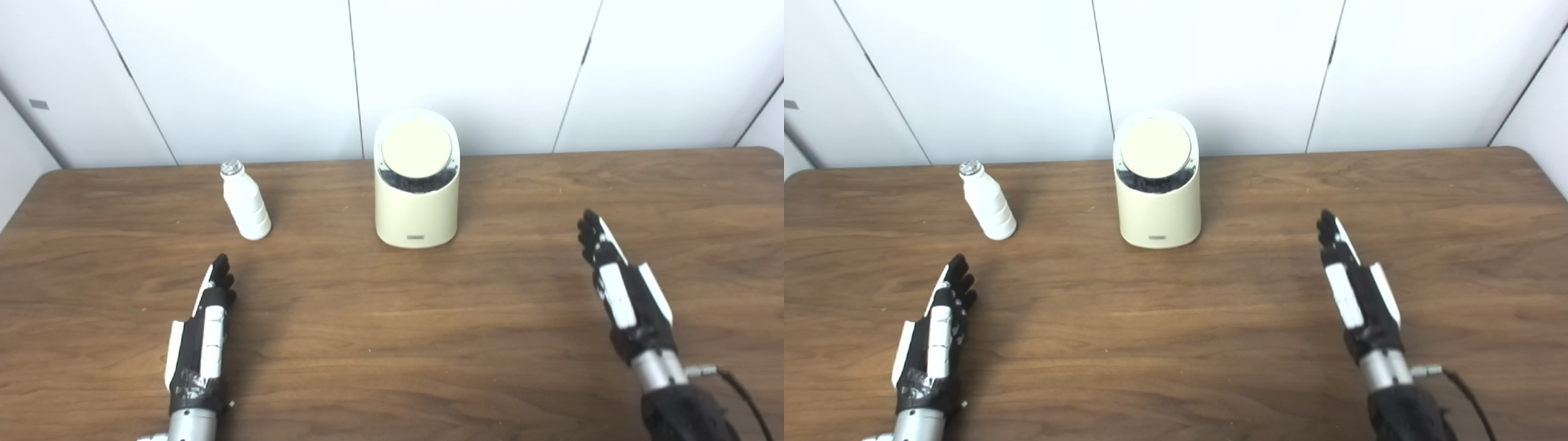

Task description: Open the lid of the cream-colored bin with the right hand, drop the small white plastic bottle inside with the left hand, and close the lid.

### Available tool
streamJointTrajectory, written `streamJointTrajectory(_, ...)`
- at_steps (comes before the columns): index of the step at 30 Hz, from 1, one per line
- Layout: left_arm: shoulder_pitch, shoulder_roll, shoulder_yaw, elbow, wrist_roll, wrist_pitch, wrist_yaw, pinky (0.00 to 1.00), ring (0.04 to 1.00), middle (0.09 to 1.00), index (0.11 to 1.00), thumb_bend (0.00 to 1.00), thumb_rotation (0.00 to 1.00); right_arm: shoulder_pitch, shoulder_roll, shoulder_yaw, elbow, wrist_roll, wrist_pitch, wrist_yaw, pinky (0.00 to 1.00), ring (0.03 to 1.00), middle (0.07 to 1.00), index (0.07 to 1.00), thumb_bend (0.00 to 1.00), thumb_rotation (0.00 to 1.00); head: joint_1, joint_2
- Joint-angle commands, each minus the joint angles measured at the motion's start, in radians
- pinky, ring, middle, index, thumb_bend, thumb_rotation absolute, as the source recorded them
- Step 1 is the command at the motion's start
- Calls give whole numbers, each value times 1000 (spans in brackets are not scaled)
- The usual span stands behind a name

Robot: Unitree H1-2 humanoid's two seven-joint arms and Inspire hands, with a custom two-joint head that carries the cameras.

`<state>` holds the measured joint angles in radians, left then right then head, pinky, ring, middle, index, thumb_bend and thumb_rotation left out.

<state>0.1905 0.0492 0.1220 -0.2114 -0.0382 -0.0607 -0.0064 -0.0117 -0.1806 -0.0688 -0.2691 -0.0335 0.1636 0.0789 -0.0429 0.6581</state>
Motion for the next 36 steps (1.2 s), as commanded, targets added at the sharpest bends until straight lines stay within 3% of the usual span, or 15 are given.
streamJointTrajectory(1,11,11,-5,-22,15,-20,1,988,989,997,988,562,930,-73,-16,5,-48,4,14,12,1000,992,982,964,759,964,-1,1)
streamJointTrajectory(4,10,7,-7,-21,18,-22,4,987,984,995,984,562,922,-136,-33,35,-69,-38,57,20,1000,997,983,967,759,931,0,-1)
streamJointTrajectory(6,9,5,-9,-19,17,-26,3,995,987,996,985,556,922,-173,-51,73,-85,-120,83,16,1000,989,980,967,763,925,3,-2)
streamJointTrajectory(9,9,6,-13,-13,20,-37,2,999,989,999,983,574,910,-238,-72,128,-89,-245,112,11,915,954,962,962,744,940,4,-2)
streamJointTrajectory(13,9,5,-12,-6,15,-39,0,1000,996,1000,987,584,910,-330,-70,170,-78,-316,148,30,904,959,975,976,730,881,3,-3)
streamJointTrajectory(19,9,6,-19,1,24,-55,-2,1000,992,997,968,570,876,-462,-53,214,12,-363,120,33,880,932,954,947,720,724,6,-4)
streamJointTrajectory(27,9,7,-28,7,25,-72,-8,1000,1000,1000,972,558,877,-599,-39,248,122,-388,115,45,929,967,972,962,760,646,10,-4)
streamJointTrajectory(36,5,3,-36,16,38,-81,-1,989,1000,995,955,578,885,-724,-37,290,313,-424,31,28,822,922,945,971,870,577,19,-5)
